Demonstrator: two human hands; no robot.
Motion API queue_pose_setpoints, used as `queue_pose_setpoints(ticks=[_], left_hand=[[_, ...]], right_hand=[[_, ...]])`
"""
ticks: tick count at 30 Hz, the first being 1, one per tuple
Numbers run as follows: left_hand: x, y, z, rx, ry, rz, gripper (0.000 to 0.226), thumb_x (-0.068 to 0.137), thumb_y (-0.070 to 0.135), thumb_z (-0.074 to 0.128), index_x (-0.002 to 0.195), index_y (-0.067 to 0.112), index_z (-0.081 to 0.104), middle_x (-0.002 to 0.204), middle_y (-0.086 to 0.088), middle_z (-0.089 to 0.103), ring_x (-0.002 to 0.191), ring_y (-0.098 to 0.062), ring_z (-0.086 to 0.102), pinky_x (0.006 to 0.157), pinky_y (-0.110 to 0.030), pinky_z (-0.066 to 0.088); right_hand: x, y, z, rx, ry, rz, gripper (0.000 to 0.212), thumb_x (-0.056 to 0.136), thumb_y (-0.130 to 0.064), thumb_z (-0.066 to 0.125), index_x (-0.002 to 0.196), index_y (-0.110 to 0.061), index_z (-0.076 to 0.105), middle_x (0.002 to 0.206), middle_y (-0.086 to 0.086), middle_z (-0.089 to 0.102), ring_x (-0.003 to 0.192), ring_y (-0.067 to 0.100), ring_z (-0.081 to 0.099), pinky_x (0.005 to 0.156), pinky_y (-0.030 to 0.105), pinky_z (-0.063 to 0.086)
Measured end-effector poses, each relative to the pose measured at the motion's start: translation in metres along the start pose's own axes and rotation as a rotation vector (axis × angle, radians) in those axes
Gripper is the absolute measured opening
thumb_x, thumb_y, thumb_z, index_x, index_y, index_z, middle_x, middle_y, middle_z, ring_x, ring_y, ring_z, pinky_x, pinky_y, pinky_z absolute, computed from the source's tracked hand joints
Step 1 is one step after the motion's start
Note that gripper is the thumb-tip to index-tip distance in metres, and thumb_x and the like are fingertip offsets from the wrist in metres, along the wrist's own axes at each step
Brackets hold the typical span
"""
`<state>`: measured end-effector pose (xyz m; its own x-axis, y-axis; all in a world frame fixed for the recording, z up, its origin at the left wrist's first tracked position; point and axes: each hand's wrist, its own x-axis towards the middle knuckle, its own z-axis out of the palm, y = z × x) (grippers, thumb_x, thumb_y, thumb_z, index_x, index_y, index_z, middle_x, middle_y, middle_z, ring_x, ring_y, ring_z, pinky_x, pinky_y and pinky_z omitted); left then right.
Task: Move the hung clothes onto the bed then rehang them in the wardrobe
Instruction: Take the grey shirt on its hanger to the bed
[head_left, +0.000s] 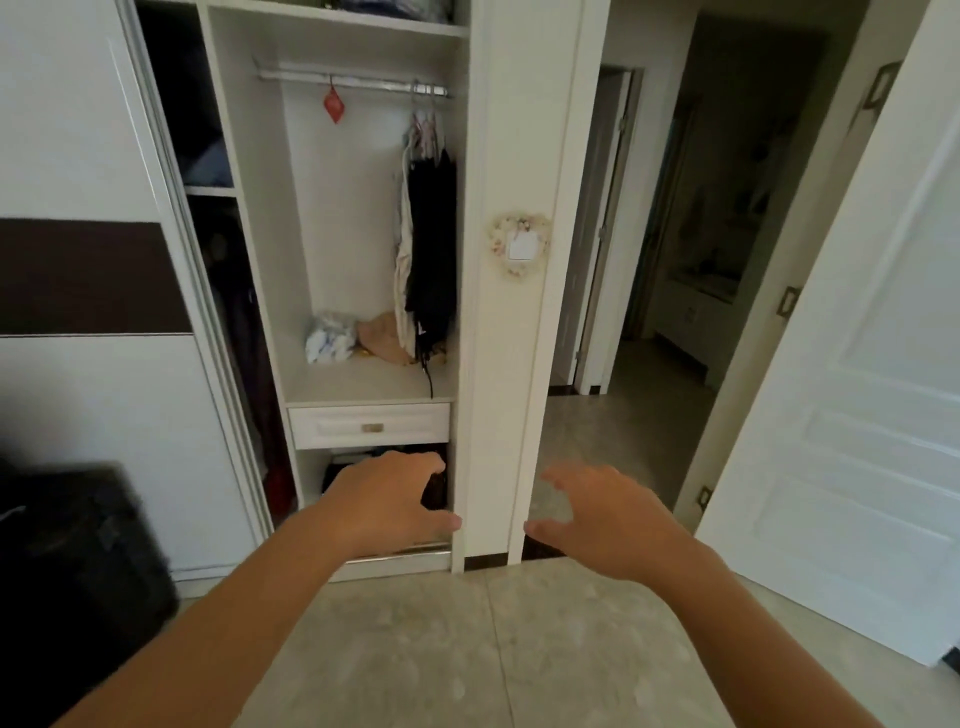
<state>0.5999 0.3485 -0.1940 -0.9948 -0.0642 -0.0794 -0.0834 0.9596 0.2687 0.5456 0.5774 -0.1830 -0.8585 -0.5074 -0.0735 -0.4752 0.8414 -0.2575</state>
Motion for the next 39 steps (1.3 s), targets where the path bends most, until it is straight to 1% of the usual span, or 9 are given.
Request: queue_pose_setpoints(ticks=[4, 8, 11, 14, 19, 24, 29, 34, 39], left_hand=[[0.029, -0.057, -0.026, 0.036, 0.002, -0.028, 0.071, 0.082, 0.069, 0.059, 0.141, 0.033, 0.043, 0.129, 0.010, 0.056, 0.108, -0.011, 0.054, 0.083, -0.030, 0.047], [0.056, -0.109, -0.052, 0.046, 0.005, -0.044, 0.068, 0.084, 0.067, 0.058, 0.140, 0.031, 0.043, 0.135, 0.007, 0.053, 0.115, -0.014, 0.053, 0.093, -0.033, 0.047], [0.078, -0.143, -0.068, 0.028, 0.011, -0.061, 0.074, 0.084, 0.066, 0.058, 0.146, 0.031, 0.037, 0.141, 0.006, 0.050, 0.120, -0.015, 0.052, 0.093, -0.030, 0.045], [0.104, -0.171, -0.082, 0.010, 0.019, -0.082, 0.074, 0.085, 0.064, 0.059, 0.147, 0.031, 0.036, 0.144, 0.006, 0.047, 0.121, -0.015, 0.051, 0.095, -0.030, 0.044], [0.163, -0.204, -0.107, 0.044, 0.058, -0.116, 0.064, 0.085, 0.062, 0.060, 0.138, 0.028, 0.044, 0.128, 0.006, 0.057, 0.107, -0.014, 0.056, 0.090, -0.033, 0.049], [0.237, -0.229, -0.127, 0.030, 0.079, -0.148, 0.074, 0.085, 0.064, 0.059, 0.146, 0.028, 0.036, 0.146, 0.004, 0.046, 0.125, -0.017, 0.050, 0.099, -0.034, 0.044], [0.298, -0.251, -0.152, -0.001, 0.098, -0.165, 0.075, 0.085, 0.063, 0.059, 0.148, 0.031, 0.035, 0.150, 0.006, 0.042, 0.132, -0.016, 0.045, 0.105, -0.035, 0.040], [0.356, -0.277, -0.174, 0.009, 0.104, -0.174, 0.074, 0.085, 0.064, 0.059, 0.147, 0.032, 0.035, 0.148, 0.003, 0.044, 0.128, -0.016, 0.048, 0.098, -0.029, 0.040], [0.414, -0.306, -0.198, 0.019, 0.128, -0.124, 0.062, 0.086, 0.059, 0.062, 0.138, 0.028, 0.047, 0.130, 0.007, 0.055, 0.108, -0.011, 0.054, 0.089, -0.028, 0.045]], right_hand=[[0.067, -0.041, 0.002, -0.028, -0.001, -0.039, 0.067, 0.091, -0.061, 0.054, 0.148, -0.030, 0.035, 0.146, -0.007, 0.047, 0.127, 0.017, 0.050, 0.103, 0.036, 0.042], [0.126, -0.079, 0.000, -0.020, 0.018, -0.063, 0.066, 0.091, -0.061, 0.055, 0.146, -0.029, 0.037, 0.141, -0.006, 0.051, 0.121, 0.016, 0.054, 0.099, 0.033, 0.045], [0.167, -0.103, -0.001, -0.028, 0.012, -0.081, 0.060, 0.090, -0.059, 0.056, 0.139, -0.026, 0.044, 0.132, -0.004, 0.057, 0.115, 0.018, 0.057, 0.097, 0.035, 0.048], [0.209, -0.120, -0.004, -0.039, 0.032, -0.097, 0.061, 0.091, -0.059, 0.055, 0.143, -0.030, 0.042, 0.136, -0.006, 0.055, 0.122, 0.018, 0.054, 0.099, 0.034, 0.045], [0.290, -0.130, -0.007, -0.040, 0.069, -0.130, 0.059, 0.091, -0.060, 0.054, 0.142, -0.034, 0.043, 0.137, -0.009, 0.054, 0.121, 0.017, 0.054, 0.097, 0.033, 0.044], [0.376, -0.133, -0.020, -0.056, 0.095, -0.185, 0.059, 0.091, -0.060, 0.054, 0.141, -0.031, 0.044, 0.138, -0.007, 0.053, 0.121, 0.018, 0.054, 0.099, 0.035, 0.045], [0.453, -0.134, -0.044, -0.105, 0.116, -0.224, 0.056, 0.091, -0.059, 0.053, 0.138, -0.029, 0.047, 0.133, -0.005, 0.056, 0.118, 0.021, 0.054, 0.095, 0.037, 0.047], [0.523, -0.140, -0.059, -0.105, 0.123, -0.208, 0.051, 0.088, -0.059, 0.055, 0.129, -0.027, 0.053, 0.119, -0.003, 0.062, 0.102, 0.023, 0.060, 0.081, 0.035, 0.050], [0.584, -0.151, -0.073, -0.089, 0.158, -0.222, 0.053, 0.088, -0.058, 0.058, 0.129, -0.026, 0.054, 0.119, -0.002, 0.063, 0.104, 0.022, 0.062, 0.087, 0.040, 0.053]])
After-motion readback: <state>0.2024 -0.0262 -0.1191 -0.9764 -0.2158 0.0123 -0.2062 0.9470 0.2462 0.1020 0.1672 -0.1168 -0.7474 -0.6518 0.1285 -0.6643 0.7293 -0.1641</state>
